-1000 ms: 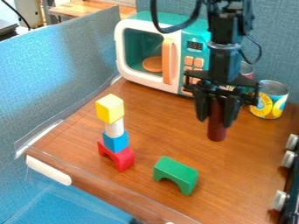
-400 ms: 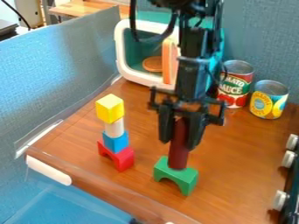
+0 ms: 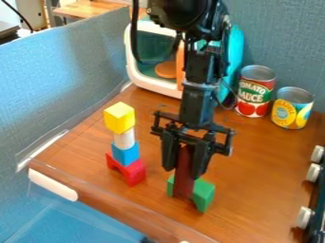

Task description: Put the brown cylinder on top of the green arch

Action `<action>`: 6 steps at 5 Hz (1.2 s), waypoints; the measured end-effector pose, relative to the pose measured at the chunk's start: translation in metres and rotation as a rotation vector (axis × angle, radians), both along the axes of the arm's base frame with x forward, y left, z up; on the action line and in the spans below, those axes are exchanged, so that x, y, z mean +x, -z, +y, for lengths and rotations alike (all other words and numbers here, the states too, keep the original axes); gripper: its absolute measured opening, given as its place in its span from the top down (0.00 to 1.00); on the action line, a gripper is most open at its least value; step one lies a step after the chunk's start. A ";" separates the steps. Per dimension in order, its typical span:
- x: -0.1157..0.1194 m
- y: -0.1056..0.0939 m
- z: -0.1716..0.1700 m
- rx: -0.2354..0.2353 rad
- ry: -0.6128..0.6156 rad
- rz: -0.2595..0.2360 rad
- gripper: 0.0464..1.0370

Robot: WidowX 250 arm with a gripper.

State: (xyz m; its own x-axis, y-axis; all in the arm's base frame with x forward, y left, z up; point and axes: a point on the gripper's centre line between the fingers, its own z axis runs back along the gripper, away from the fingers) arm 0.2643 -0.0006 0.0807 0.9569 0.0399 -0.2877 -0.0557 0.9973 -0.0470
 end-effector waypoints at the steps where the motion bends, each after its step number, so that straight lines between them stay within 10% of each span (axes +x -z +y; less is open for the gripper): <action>1: 0.003 0.003 0.001 0.001 0.022 -0.029 0.51; 6: 0.019 0.002 0.003 0.003 0.001 -0.119 0.51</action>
